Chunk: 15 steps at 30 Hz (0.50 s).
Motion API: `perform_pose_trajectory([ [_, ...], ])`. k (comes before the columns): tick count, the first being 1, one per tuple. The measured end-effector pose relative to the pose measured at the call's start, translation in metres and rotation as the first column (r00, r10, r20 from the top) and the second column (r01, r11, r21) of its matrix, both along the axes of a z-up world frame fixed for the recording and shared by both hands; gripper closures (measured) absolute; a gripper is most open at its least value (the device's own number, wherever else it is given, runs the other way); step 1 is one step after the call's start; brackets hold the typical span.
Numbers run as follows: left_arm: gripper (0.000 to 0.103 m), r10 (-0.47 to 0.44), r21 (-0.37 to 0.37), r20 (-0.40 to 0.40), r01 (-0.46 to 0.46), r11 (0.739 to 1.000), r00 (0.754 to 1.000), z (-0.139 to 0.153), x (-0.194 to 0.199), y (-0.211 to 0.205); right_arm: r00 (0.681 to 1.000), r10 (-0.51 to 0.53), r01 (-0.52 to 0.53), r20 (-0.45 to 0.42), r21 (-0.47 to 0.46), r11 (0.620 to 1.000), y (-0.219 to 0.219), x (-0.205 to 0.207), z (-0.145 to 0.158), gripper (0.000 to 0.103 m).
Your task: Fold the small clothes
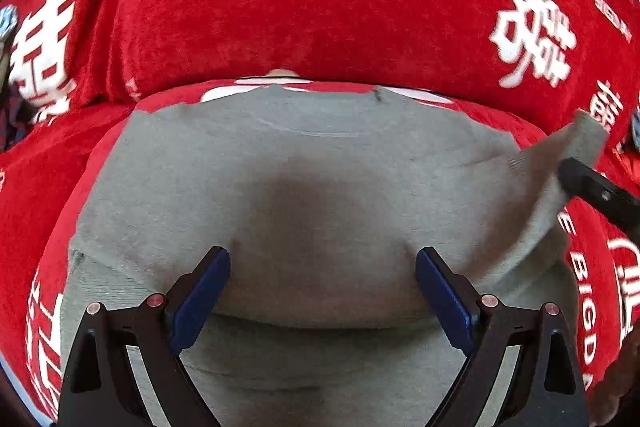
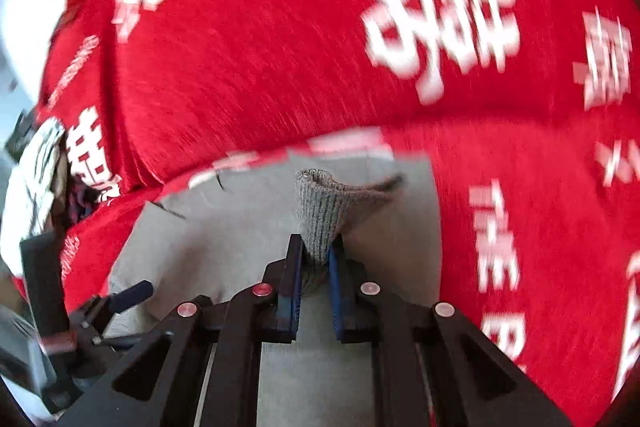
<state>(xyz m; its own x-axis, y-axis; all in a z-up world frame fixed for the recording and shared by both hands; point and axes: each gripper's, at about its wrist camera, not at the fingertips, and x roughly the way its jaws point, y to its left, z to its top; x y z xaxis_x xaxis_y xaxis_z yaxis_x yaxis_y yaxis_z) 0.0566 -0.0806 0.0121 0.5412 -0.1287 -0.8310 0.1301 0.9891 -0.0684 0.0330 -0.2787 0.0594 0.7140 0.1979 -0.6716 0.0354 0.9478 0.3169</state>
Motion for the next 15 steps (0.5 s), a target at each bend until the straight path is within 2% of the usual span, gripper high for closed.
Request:
perform_pose_trajectory([
  [2, 0.008, 0.005, 0.01, -0.03, -0.005, 1.0, 1.0, -0.007, 0.004, 0.003, 1.0, 0.008, -0.009, -0.003, -0.028, 1.0, 0.0, 0.001, -0.005, 0.09],
  [4, 0.008, 0.002, 0.029, -0.035, -0.001, 1.0, 0.999, -0.013, 0.004, 0.004, 0.998, 0.006, -0.009, -0.068, -0.042, 0.999, -0.005, 0.004, -0.024, 0.089],
  [7, 0.008, -0.02, 0.043, -0.025, 0.022, 0.999, 0.999, -0.014, 0.0, 0.003, 0.987, -0.012, 0.004, -0.159, -0.055, 0.998, -0.016, -0.006, -0.046, 0.072],
  [9, 0.008, -0.033, 0.029, -0.028, 0.034, 0.999, 0.999, -0.01, 0.0, 0.005, 0.992, -0.017, 0.013, -0.125, -0.028, 1.0, -0.027, -0.023, -0.043, 0.069],
  [12, 0.008, -0.017, 0.019, -0.023, 0.018, 1.0, 1.0, -0.005, 0.005, 0.008, 0.993, -0.097, 0.088, -0.063, -0.126, 0.988, -0.032, -0.04, -0.022, 0.057],
  [13, 0.008, -0.011, 0.015, -0.033, 0.012, 1.0, 0.999, -0.006, 0.008, 0.006, 0.995, -0.093, 0.089, -0.03, -0.135, 0.987, -0.03, -0.041, -0.012, 0.053],
  [15, 0.009, -0.015, 0.015, -0.05, 0.016, 1.0, 0.999, -0.008, 0.011, -0.002, 0.998, -0.067, 0.065, -0.007, -0.144, 0.987, -0.022, -0.035, -0.001, 0.053],
])
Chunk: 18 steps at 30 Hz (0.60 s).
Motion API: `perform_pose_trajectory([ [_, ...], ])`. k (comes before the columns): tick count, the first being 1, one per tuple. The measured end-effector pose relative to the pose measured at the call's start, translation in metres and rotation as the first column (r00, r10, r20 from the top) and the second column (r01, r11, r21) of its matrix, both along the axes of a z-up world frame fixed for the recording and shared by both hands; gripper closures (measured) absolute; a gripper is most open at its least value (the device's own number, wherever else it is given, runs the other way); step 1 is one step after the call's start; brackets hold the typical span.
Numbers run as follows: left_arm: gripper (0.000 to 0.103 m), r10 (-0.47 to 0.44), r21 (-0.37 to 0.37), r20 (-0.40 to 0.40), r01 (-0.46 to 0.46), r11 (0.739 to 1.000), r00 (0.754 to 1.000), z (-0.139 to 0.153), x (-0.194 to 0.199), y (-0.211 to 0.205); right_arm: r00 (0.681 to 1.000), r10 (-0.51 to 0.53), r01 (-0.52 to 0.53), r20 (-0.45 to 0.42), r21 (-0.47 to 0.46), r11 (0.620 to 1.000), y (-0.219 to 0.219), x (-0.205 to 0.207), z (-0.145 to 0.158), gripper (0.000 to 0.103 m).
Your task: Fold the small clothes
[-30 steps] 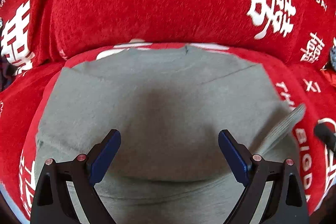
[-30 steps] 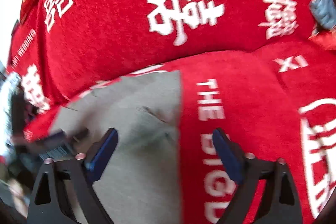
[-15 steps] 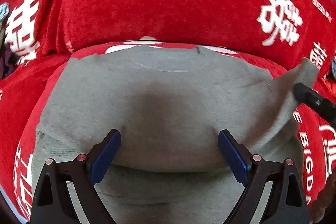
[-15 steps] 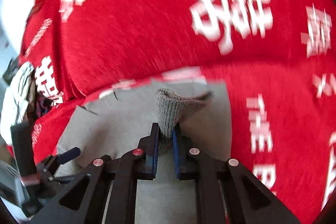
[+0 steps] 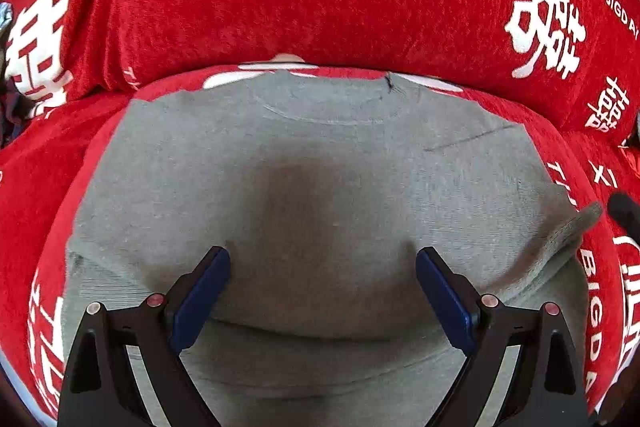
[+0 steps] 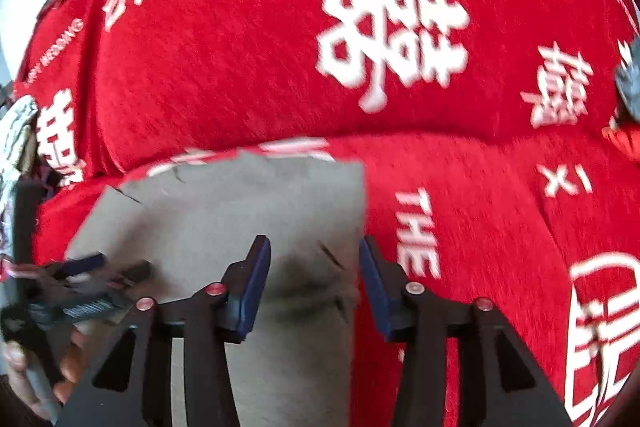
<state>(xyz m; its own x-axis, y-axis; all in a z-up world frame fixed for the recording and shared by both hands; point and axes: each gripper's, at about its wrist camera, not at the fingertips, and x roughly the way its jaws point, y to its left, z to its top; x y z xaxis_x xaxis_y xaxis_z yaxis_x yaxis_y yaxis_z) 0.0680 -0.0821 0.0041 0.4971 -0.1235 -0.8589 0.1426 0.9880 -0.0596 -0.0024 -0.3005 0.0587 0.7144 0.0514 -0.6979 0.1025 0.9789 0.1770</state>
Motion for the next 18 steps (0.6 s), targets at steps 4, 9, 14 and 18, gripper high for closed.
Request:
perform_pose_trajectory([
  [4, 0.008, -0.032, 0.056, 0.012, 0.031, 0.998, 0.999, -0.006, -0.006, -0.015, 0.995, 0.086, -0.085, -0.052, 0.019, 0.996, 0.029, 0.031, -0.004, 0.053],
  [9, 0.008, -0.056, 0.04, 0.022, 0.055, 0.998, 0.998, -0.006, -0.016, 0.001, 0.98, 0.049, -0.04, -0.194, 0.048, 0.998, 0.019, 0.025, -0.051, 0.055],
  [14, 0.008, -0.038, 0.018, 0.045, 0.037, 0.999, 0.998, 0.004, -0.02, 0.024, 0.991, 0.04, -0.048, -0.129, -0.063, 0.997, 0.029, -0.004, -0.034, 0.049],
  [18, 0.008, 0.04, 0.024, 0.019, -0.041, 0.999, 0.999, -0.003, -0.003, 0.046, 0.994, 0.026, -0.034, -0.101, -0.076, 0.997, 0.037, 0.012, -0.018, 0.035],
])
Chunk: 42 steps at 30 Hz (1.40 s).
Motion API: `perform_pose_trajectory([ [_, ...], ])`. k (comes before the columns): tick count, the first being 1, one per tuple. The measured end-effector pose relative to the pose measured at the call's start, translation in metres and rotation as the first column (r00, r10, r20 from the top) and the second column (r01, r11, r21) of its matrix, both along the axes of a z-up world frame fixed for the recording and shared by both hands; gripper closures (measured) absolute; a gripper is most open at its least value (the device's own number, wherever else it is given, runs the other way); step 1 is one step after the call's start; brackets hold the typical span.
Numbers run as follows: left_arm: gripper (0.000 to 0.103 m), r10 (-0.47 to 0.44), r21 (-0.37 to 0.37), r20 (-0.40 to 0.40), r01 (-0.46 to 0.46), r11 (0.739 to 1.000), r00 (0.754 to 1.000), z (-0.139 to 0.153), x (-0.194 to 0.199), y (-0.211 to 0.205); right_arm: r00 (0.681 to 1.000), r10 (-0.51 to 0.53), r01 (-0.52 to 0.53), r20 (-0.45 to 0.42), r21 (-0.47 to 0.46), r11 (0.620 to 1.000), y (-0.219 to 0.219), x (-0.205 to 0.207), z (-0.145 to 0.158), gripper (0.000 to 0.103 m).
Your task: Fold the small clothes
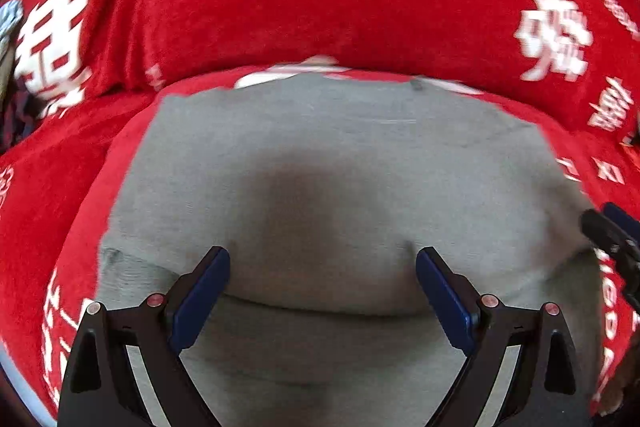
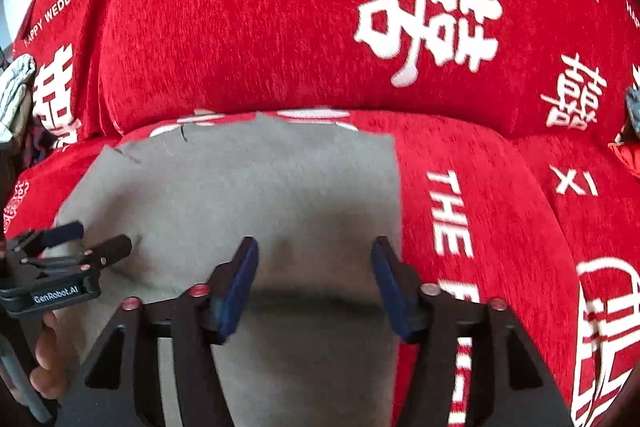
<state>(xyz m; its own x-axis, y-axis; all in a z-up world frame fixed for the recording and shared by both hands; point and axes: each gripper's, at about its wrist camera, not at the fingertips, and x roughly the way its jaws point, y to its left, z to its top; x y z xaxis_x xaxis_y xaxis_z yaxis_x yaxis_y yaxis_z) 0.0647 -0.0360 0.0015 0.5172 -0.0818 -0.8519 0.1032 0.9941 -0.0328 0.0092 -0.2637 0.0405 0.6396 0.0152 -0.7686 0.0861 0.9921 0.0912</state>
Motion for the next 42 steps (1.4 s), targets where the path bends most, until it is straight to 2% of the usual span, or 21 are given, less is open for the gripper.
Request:
perform_pose_trajectory([
  [2, 0.008, 0.034, -0.023, -0.016, -0.034, 0.999, 0.999, -0.006, 0.009, 0.016, 0.999, 0.007, -0.007, -0.052, 0.007, 1.0, 0.013, 0.022, -0.007, 0.034],
  [4, 0.008, 0.037, -0.015, -0.012, -0.037, 0.999, 0.999, -0.006, 0.015, 0.022, 0.987, -0.005, 0.009, -0.158, 0.023, 1.0, 0.017, 0.042, -0.029, 0.033],
  [7, 0.008, 0.043, 0.013, -0.01, -0.043, 0.999, 0.999, -0.011, 0.026, 0.027, 0.991, -0.025, 0.02, -0.134, -0.034, 0.999, 0.021, 0.057, -0.037, 0.025],
  [8, 0.003, 0.046, -0.004, -0.021, -0.046, 0.999, 0.999, -0.016, 0.034, 0.033, 0.991, -0.033, 0.027, -0.132, -0.043, 0.999, 0.021, 0.06, -0.039, 0.023],
  [9, 0.0, 0.054, -0.022, -0.034, -0.055, 0.998, 0.998, -0.018, 0.037, 0.038, 0.992, -0.039, 0.032, -0.124, -0.054, 0.998, 0.022, 0.064, -0.04, 0.022],
  [11, 0.0, 0.062, -0.046, -0.046, -0.064, 0.997, 0.997, -0.017, 0.042, 0.044, 0.992, -0.037, 0.03, -0.124, -0.058, 0.998, 0.02, 0.069, -0.042, 0.021],
  [13, 0.0, 0.068, -0.02, -0.04, -0.068, 0.997, 0.997, -0.013, 0.039, 0.045, 0.99, -0.036, 0.028, -0.136, -0.061, 0.998, 0.021, 0.068, -0.038, 0.021],
  [15, 0.0, 0.072, -0.017, -0.009, -0.072, 0.997, 0.997, -0.007, 0.027, 0.046, 0.99, -0.052, 0.045, -0.129, -0.058, 0.997, 0.023, 0.059, -0.028, 0.021],
  [18, 0.0, 0.045, -0.029, 0.016, -0.045, 0.999, 0.999, -0.003, 0.009, 0.042, 0.997, -0.015, 0.014, -0.081, -0.013, 1.0, 0.038, 0.04, -0.018, 0.021],
  [20, 0.0, 0.019, -0.006, 0.019, -0.018, 1.0, 1.0, -0.005, -0.001, 0.034, 0.996, 0.008, -0.011, -0.094, -0.031, 0.999, 0.052, 0.033, -0.023, 0.021],
  [22, 0.0, 0.007, 0.044, 0.019, -0.008, 0.999, 1.0, -0.012, -0.008, 0.028, 0.995, 0.024, -0.034, -0.1, -0.105, 0.994, 0.066, 0.027, -0.032, 0.02],
  [24, 0.0, 0.012, 0.033, 0.026, -0.013, 0.999, 1.0, -0.009, -0.013, 0.031, 0.997, 0.021, -0.031, -0.076, -0.143, 0.989, 0.07, 0.02, -0.031, 0.02],
  [26, 0.0, 0.018, 0.003, 0.016, -0.018, 1.0, 1.0, -0.005, -0.018, 0.035, 0.997, -0.001, -0.009, -0.078, -0.126, 0.992, 0.07, 0.015, -0.024, 0.02],
  [28, 0.0, 0.008, 0.017, 0.032, -0.009, 1.0, 0.999, -0.002, -0.025, 0.034, 0.998, 0.006, -0.013, -0.057, -0.119, 0.993, 0.074, 0.006, -0.016, 0.02],
  [31, 0.0, -0.01, 0.041, 0.028, 0.009, 0.999, 1.0, -0.01, -0.036, 0.031, 0.996, 0.027, -0.037, -0.09, -0.112, 0.993, 0.08, -0.003, -0.023, 0.02],
  [34, 0.0, -0.015, 0.048, 0.054, 0.013, 0.999, 0.998, -0.01, -0.049, 0.031, 0.996, 0.003, -0.007, -0.09, -0.046, 0.999, 0.075, -0.015, -0.034, 0.02],
  [38, 0.0, -0.037, 0.048, 0.065, 0.034, 0.998, 0.997, -0.009, -0.063, 0.033, 0.996, 0.023, -0.031, -0.085, -0.101, 0.994, 0.084, -0.029, -0.034, 0.02],
  [40, 0.0, -0.048, 0.078, 0.073, 0.042, 0.996, 0.996, -0.012, -0.071, 0.03, 0.996, 0.024, -0.031, -0.082, -0.089, 0.996, 0.084, -0.038, -0.034, 0.02],
  [42, 0.0, -0.05, 0.076, 0.082, 0.044, 0.996, 0.995, -0.013, -0.078, 0.031, 0.997, 0.024, -0.03, -0.076, -0.078, 0.996, 0.083, -0.044, -0.034, 0.02],
])
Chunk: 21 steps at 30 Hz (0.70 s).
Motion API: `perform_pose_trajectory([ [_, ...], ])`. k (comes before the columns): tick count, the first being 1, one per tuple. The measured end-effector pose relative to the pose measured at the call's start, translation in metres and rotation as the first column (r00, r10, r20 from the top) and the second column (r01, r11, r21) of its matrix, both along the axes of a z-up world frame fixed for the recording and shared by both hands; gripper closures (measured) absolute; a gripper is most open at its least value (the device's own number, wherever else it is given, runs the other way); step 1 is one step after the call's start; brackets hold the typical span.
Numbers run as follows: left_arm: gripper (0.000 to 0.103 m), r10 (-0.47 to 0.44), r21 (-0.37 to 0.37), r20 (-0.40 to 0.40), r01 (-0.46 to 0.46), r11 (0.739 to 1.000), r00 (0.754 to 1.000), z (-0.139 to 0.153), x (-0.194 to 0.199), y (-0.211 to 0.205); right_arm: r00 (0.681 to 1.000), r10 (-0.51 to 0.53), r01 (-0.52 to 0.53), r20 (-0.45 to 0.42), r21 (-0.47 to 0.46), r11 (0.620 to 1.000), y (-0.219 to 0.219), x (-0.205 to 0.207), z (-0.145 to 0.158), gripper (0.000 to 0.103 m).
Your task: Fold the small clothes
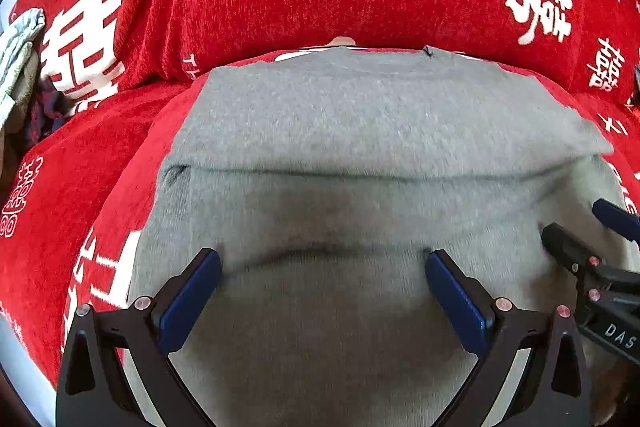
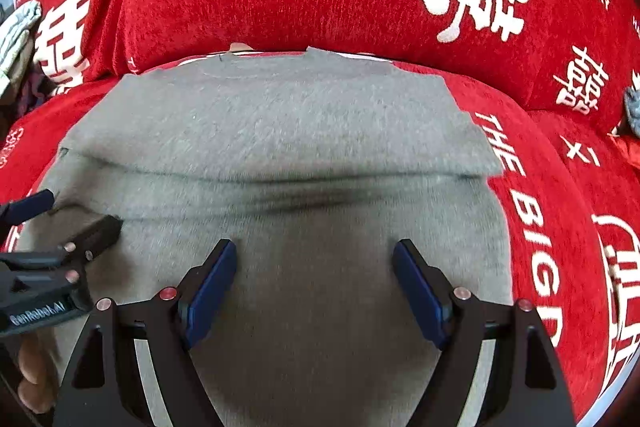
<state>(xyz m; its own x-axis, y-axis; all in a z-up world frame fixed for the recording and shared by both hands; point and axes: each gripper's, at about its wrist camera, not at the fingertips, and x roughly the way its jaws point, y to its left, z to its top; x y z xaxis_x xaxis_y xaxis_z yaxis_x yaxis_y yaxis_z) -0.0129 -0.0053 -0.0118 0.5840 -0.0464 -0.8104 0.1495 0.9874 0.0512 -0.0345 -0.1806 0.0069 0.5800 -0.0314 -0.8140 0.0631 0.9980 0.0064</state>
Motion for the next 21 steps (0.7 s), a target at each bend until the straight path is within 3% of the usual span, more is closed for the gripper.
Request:
perform_pose_trajectory([
  [4, 0.0, 0.014, -0.058, -0.015, -0.015, 0.998, 1.0, -0.002, -0.009, 0.009, 1.0, 0.009, -0.009, 0.017, -0.015, 1.0, 0.003, -0.013, -0.001, 0.019],
  [21, 0.0, 0.022, -0.063, -0.029, -0.024, 0.998, 0.999, -0.004, -0.053, 0.016, 1.0, 0.019, -0.019, 0.023, -0.017, 1.0, 0.007, -0.062, 0.003, 0.018],
])
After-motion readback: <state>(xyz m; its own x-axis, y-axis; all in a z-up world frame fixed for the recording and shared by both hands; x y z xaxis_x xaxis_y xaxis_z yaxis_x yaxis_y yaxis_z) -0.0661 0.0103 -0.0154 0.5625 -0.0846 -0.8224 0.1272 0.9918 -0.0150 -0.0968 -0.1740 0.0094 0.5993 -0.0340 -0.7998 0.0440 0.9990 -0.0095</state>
